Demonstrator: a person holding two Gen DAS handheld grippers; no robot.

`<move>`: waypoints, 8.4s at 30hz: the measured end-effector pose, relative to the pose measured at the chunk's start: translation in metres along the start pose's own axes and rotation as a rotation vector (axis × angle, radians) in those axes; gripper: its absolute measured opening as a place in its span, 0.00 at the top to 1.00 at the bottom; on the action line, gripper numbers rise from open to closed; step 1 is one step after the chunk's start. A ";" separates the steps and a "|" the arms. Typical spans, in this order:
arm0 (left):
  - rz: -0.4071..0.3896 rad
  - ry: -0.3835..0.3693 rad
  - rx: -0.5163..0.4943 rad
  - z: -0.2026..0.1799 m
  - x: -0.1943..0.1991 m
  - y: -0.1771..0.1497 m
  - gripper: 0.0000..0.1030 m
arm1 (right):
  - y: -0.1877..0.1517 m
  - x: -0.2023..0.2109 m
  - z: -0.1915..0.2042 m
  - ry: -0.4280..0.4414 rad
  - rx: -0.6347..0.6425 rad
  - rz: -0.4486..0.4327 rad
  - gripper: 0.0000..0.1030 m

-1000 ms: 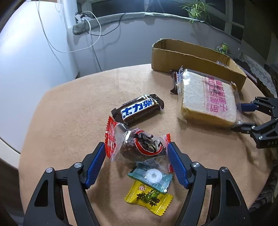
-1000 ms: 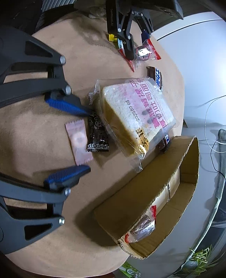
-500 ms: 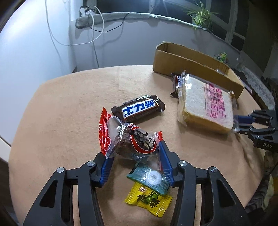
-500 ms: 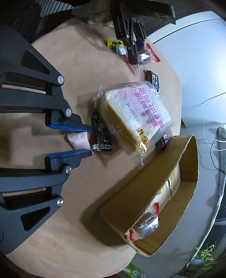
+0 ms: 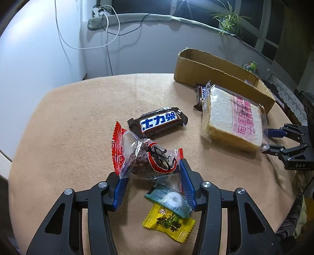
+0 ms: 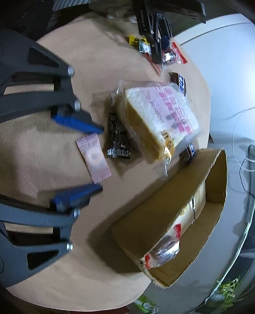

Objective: Organize snacks
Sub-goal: 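Carry the candy into the box with the left tool while the right drops the packet, then open both tools and withdraw them from the box toward the bread loaf, then close the right tool on the clear-bagged bread loaf while the left grips it, then lift the bread loaf with both tools and carry it over the box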

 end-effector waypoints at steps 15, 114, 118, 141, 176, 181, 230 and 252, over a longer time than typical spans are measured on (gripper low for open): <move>-0.027 -0.007 0.018 0.002 0.013 0.005 0.52 | -0.007 0.013 -0.024 0.048 -0.187 -0.010 0.94; -0.048 -0.286 0.085 -0.066 -0.002 0.126 0.39 | 0.085 0.073 -0.037 0.074 -0.312 -0.206 0.40; -0.030 -0.322 0.125 -0.061 -0.003 0.108 0.39 | 0.067 0.067 -0.019 0.077 -0.312 -0.192 0.33; 0.065 -0.370 0.186 -0.061 -0.034 0.067 0.39 | 0.049 0.026 0.027 0.201 -0.398 -0.115 0.41; 0.013 -0.338 0.068 -0.087 -0.002 0.066 0.51 | 0.059 0.043 0.035 0.169 -0.312 -0.132 0.66; -0.001 -0.332 0.054 -0.092 0.002 0.068 0.51 | 0.060 0.045 0.032 0.163 -0.319 -0.138 0.66; -0.036 -0.378 0.005 -0.119 0.022 0.086 0.52 | 0.076 0.068 0.001 0.051 -0.274 -0.176 0.57; -0.057 -0.377 -0.012 -0.154 -0.024 0.176 0.52 | 0.152 0.060 -0.099 -0.006 -0.285 -0.205 0.57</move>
Point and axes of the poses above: each gripper's, at about its wrist camera, not at the fingertips, and x roughly against the way its jaws point, z to its left, y to its top, the point moved 10 cm from there along -x, roughly the way its jaws point
